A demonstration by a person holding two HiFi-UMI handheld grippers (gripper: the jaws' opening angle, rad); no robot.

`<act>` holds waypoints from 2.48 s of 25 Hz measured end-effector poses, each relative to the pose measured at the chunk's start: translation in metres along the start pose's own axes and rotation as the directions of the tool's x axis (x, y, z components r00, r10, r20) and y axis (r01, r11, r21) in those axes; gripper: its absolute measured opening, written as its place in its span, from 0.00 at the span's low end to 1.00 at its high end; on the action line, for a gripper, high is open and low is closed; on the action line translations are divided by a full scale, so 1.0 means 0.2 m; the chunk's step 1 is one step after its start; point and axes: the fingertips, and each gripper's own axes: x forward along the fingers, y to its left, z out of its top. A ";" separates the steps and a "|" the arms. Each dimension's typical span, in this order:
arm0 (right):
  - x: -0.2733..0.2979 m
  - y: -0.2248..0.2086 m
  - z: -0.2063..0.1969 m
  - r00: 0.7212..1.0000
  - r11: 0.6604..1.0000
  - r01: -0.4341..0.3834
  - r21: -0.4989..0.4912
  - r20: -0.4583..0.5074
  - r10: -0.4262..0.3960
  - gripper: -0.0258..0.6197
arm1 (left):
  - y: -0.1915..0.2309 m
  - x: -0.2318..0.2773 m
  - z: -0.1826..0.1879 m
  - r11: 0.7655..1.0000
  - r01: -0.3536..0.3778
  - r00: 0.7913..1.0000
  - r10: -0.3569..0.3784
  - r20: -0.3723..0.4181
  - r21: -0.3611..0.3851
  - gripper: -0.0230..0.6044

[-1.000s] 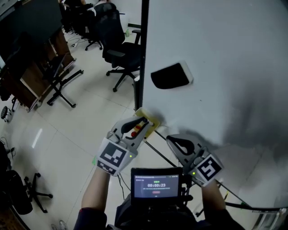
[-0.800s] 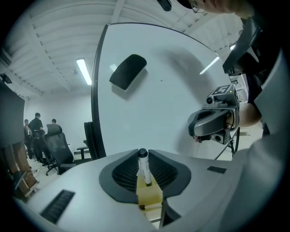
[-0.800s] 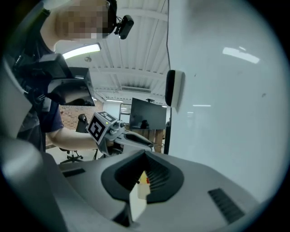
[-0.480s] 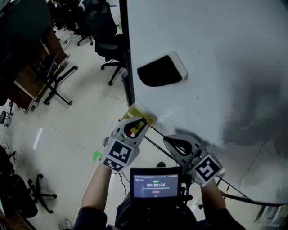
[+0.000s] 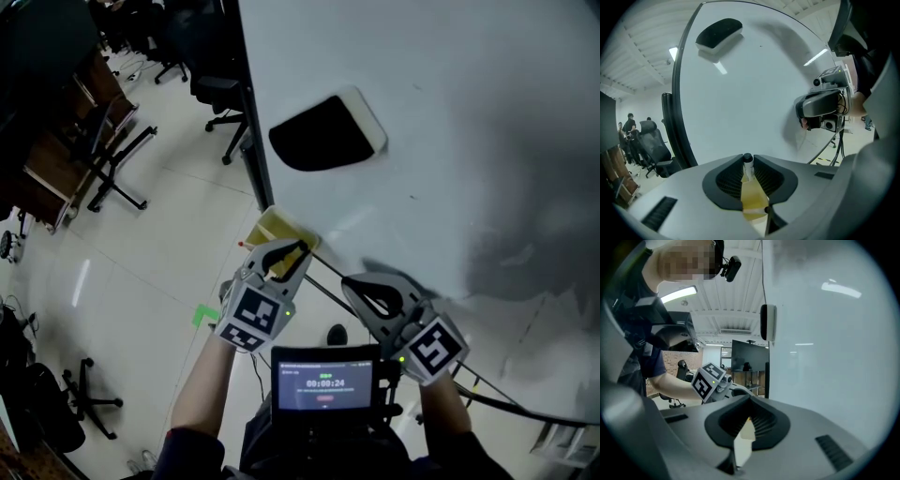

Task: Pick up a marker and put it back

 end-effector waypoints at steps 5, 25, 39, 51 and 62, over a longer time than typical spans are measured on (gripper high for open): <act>0.01 -0.01 -0.02 1.000 1.000 -0.001 0.009 -0.003 0.001 0.06 | -0.02 0.01 -0.01 1.000 0.029 0.999 -0.030 -0.012 -0.004 0.15; -0.06 0.05 0.23 0.996 0.996 0.012 -0.089 0.085 -0.004 0.06 | 0.00 -0.27 0.40 0.999 -0.011 0.988 0.005 0.152 0.040 0.18; -0.09 0.12 0.62 0.966 0.978 -0.024 -0.207 0.246 0.076 0.06 | 0.03 -0.74 0.79 0.998 -0.041 0.924 0.057 0.379 -0.050 0.04; -0.21 0.26 0.62 0.979 0.979 0.011 -0.203 0.202 0.031 0.06 | -0.05 -0.91 0.77 0.995 -0.050 0.924 0.079 0.375 -0.086 0.04; -0.44 0.26 0.64 0.963 0.973 0.063 -0.221 0.269 -0.002 0.06 | -0.20 -0.91 0.87 0.997 -0.061 0.914 0.077 0.398 -0.053 0.04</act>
